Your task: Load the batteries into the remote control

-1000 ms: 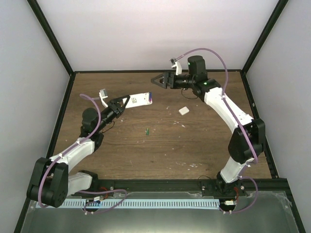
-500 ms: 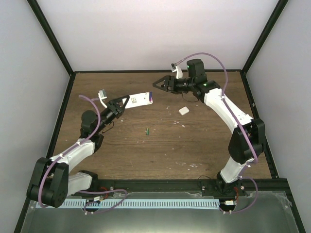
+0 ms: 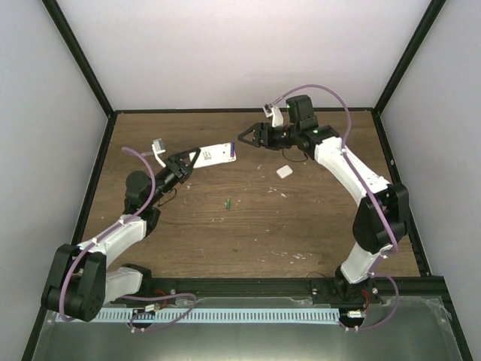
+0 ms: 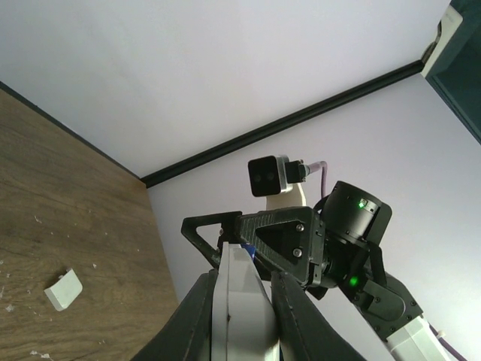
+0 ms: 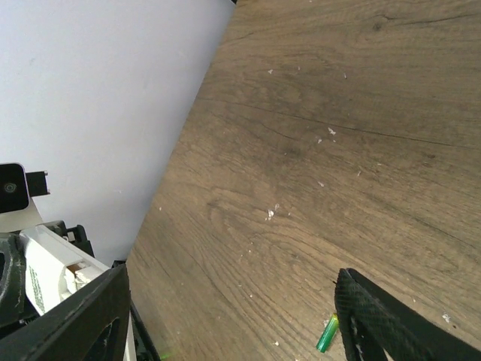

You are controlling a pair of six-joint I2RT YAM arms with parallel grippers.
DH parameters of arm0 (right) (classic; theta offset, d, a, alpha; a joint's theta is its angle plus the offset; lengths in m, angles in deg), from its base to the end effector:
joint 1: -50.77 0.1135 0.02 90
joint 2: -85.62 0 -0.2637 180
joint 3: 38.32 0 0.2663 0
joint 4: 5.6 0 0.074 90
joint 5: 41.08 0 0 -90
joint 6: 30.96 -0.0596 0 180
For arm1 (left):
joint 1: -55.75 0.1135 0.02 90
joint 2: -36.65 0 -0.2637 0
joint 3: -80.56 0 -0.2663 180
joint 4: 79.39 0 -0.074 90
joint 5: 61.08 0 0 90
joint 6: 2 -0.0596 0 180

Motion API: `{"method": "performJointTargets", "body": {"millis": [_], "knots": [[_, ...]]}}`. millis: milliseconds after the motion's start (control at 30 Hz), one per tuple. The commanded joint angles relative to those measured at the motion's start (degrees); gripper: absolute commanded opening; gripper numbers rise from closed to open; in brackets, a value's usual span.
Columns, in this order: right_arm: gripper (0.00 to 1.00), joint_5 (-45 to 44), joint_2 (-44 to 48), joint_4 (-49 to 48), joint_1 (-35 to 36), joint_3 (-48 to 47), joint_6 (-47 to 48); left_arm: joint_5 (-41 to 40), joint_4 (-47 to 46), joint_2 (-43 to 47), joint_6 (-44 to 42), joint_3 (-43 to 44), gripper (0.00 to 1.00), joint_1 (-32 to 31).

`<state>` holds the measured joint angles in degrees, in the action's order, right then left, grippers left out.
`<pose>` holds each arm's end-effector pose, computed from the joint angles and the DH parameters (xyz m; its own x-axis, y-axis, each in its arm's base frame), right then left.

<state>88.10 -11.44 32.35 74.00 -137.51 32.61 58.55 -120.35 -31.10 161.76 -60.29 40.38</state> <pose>0.3674 0.1987 0.3148 -0.8272 0.0204 -0.5615 -0.4559 0.5597 0.6920 0.2591 -0.1018 0.2570 -0.6106 -0.6977 -0.3748 0.3928 0.1441 -0.9082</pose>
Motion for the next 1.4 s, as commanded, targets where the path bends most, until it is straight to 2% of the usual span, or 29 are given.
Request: {"method": "performJointTargets", "body": {"millis": [0,900,1367], "knots": [[0.66,0.7,-1.1,0.7,0.9,-1.7,1.1,-0.1,-2.0,0.7,-0.4,0.4,0.0,0.0],[0.67,4.2,-1.5,-0.8,2.4,-3.1,0.6,0.1,-0.5,0.7,-1.2,0.7,0.0,0.1],[0.67,1.2,-0.1,-1.1,1.6,-2.5,0.5,0.4,-2.0,0.9,-0.4,0.4,0.0,0.1]]}}
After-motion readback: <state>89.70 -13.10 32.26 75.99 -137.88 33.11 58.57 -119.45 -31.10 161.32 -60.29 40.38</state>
